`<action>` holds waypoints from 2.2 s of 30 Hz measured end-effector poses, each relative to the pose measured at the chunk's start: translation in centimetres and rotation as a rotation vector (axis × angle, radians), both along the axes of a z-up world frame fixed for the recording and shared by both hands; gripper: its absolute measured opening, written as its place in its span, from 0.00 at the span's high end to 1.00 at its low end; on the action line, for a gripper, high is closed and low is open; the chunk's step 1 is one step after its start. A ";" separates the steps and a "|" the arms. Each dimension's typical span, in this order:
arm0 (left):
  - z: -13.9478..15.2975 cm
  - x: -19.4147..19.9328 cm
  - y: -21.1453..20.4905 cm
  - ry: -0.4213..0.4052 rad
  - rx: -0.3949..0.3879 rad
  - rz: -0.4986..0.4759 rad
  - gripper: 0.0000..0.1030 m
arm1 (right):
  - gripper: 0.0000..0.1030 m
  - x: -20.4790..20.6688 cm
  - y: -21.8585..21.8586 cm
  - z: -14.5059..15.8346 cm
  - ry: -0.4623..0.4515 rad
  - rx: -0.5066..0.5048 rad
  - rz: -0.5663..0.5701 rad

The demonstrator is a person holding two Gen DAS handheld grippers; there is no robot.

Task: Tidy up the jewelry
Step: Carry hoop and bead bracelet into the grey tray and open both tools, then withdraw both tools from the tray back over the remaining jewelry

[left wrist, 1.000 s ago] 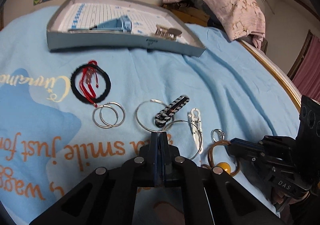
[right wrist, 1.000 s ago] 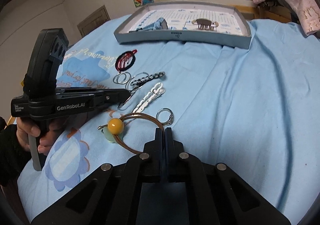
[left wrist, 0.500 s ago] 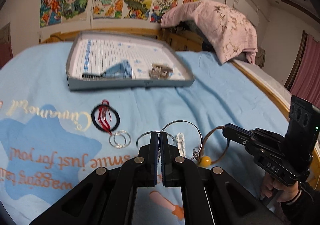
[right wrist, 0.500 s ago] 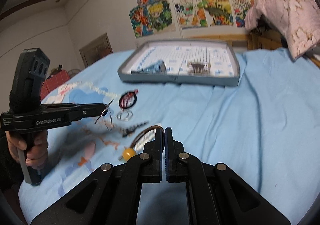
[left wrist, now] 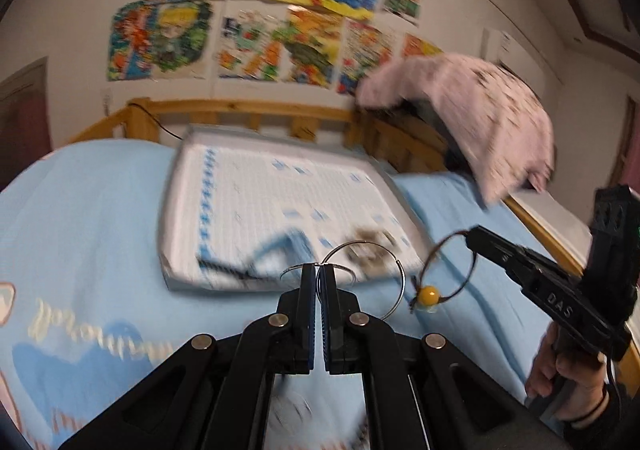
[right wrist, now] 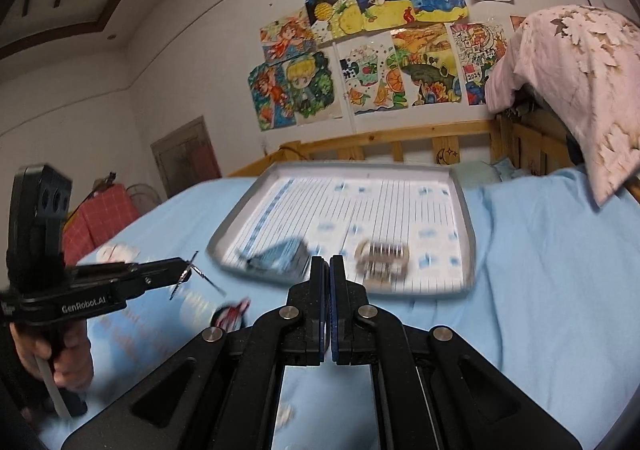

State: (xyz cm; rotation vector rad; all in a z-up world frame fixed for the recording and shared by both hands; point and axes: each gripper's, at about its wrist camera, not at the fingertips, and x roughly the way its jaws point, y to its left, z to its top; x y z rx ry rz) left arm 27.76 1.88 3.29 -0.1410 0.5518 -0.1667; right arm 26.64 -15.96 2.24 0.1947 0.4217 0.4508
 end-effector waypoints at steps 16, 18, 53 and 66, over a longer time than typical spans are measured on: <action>-5.0 10.0 4.0 0.105 -0.027 0.135 0.97 | 0.98 12.1 8.4 -1.1 0.047 -0.031 0.021; -5.7 10.0 4.1 0.124 -0.030 0.137 0.97 | 0.98 12.3 8.8 -2.2 0.071 -0.041 0.024; 3.4 -9.7 2.3 -0.292 0.022 0.213 0.00 | 0.02 -4.8 1.0 3.2 -0.160 0.057 -0.097; 6.2 -22.3 0.0 -0.368 0.034 0.197 0.00 | 0.02 -18.1 -0.6 8.1 -0.246 0.010 -0.089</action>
